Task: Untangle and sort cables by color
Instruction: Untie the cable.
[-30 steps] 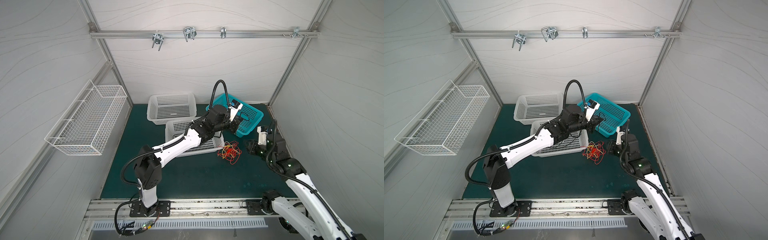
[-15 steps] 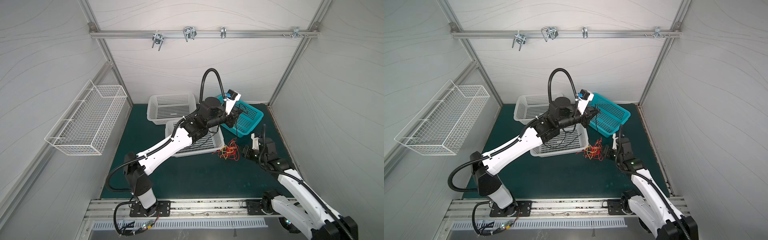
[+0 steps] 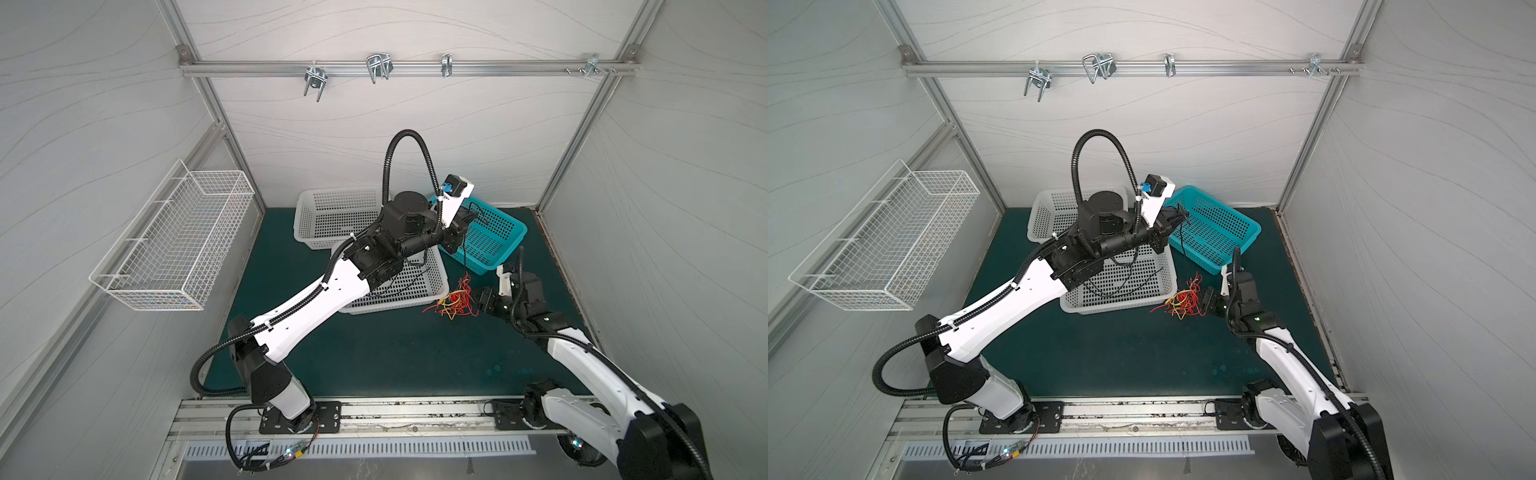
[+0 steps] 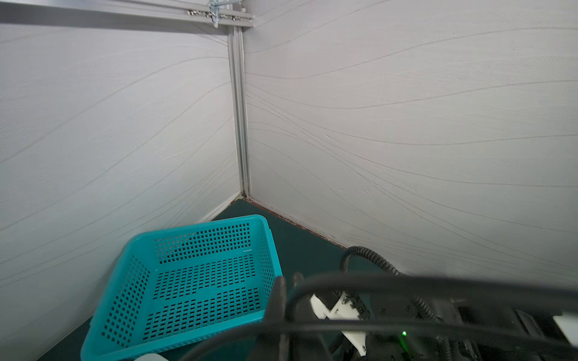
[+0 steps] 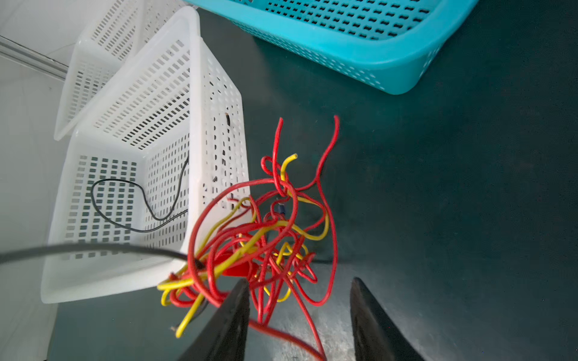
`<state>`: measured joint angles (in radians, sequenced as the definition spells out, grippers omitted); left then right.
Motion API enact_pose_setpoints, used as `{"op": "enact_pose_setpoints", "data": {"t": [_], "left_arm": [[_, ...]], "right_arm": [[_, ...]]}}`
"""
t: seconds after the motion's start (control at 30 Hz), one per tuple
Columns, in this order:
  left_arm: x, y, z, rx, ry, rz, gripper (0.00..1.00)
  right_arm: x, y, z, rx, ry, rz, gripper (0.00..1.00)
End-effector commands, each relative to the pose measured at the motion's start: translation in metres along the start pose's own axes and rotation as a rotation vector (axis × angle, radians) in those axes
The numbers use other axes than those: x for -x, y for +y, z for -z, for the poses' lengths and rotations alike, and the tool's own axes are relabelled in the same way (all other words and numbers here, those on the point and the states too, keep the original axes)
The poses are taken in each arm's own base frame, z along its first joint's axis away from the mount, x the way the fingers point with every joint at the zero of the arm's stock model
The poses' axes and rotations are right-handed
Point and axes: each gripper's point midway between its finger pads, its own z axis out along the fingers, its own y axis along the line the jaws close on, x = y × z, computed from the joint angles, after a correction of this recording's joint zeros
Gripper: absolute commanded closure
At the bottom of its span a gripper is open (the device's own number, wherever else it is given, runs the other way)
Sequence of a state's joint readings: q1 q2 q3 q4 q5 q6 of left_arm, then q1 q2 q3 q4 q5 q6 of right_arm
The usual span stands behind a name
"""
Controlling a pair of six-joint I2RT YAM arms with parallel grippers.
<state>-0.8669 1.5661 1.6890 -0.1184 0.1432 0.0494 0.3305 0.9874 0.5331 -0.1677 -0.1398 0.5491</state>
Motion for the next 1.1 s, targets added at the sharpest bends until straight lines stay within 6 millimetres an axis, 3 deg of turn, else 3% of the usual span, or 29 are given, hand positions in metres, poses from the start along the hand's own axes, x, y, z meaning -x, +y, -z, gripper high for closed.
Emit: {"op": "enact_pose_setpoints", "data": {"t": [0.0, 0.17, 0.33, 0.57, 0.77, 0.87, 1.07], "left_arm": [[0.025, 0.006, 0.015, 0.052, -0.067, -0.064, 1.0], [0.017, 0.011, 0.021, 0.087, -0.042, -0.08, 1.0], [0.006, 0.016, 0.025, 0.12, -0.014, -0.091, 1.0], [-0.008, 0.024, 0.026, 0.166, 0.029, -0.105, 1.0], [-0.001, 0.028, 0.034, 0.195, 0.019, -0.126, 1.0], [0.003, 0.028, 0.037, 0.197, 0.012, -0.136, 1.0], [0.003, 0.028, 0.037, 0.198, 0.016, -0.141, 1.0]], "right_arm": [[0.007, 0.027, -0.007, 0.109, -0.02, 0.056, 0.46], [0.008, 0.043, -0.024, 0.138, 0.01, 0.1, 0.47], [0.006, 0.044, -0.041, 0.139, 0.041, 0.087, 0.57], [0.006, 0.024, -0.047, 0.023, 0.045, 0.071, 1.0], [0.002, 0.003, -0.037, -0.092, 0.05, 0.077, 1.0], [0.002, 0.015, -0.026, -0.031, 0.038, 0.098, 0.98], [0.002, 0.059, 0.003, 0.165, 0.035, 0.156, 0.76]]}}
